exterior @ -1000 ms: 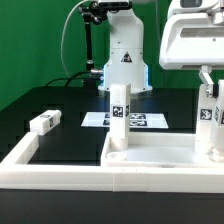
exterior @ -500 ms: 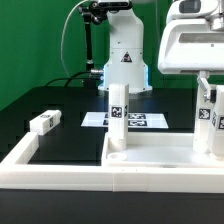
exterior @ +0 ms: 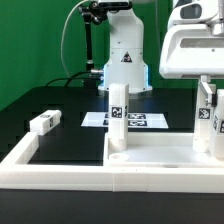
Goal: Assemble desk
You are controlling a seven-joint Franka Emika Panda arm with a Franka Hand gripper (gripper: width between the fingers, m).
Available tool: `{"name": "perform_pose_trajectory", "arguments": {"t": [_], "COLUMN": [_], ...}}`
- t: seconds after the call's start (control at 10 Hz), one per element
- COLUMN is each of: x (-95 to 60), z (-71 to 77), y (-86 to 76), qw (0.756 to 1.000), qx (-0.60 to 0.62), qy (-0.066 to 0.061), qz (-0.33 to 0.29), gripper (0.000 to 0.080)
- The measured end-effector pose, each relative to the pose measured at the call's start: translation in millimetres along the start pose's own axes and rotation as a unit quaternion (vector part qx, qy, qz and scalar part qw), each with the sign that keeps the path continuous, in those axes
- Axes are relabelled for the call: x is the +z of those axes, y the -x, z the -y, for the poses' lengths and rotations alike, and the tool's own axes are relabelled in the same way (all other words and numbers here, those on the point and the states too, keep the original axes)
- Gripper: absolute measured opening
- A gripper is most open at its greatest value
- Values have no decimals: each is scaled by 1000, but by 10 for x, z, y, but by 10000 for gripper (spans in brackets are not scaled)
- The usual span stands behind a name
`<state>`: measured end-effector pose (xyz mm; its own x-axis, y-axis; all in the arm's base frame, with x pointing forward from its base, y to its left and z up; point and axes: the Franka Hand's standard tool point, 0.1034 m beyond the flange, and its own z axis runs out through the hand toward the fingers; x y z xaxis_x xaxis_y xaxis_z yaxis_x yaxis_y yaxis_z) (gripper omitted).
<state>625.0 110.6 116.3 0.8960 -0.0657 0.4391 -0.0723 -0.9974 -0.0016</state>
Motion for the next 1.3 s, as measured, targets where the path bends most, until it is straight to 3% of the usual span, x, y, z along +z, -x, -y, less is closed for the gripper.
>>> {"name": "perform_pose_trajectory", "arguments": {"t": [0.1, 0.3, 0.4, 1.1, 1.3], "x": [0, 3, 3, -216, -198], "z": [0, 0, -1, -164, -162], "y": [0, 3, 3, -211, -177], "qw": [1000, 1000, 1000, 1000, 1000], "qx": [0, 0, 0, -7, -7], "qy": [0, 0, 0, -2, -1], "qz": [0, 0, 0, 20, 30], "gripper": [300, 608, 637, 648, 648]}}
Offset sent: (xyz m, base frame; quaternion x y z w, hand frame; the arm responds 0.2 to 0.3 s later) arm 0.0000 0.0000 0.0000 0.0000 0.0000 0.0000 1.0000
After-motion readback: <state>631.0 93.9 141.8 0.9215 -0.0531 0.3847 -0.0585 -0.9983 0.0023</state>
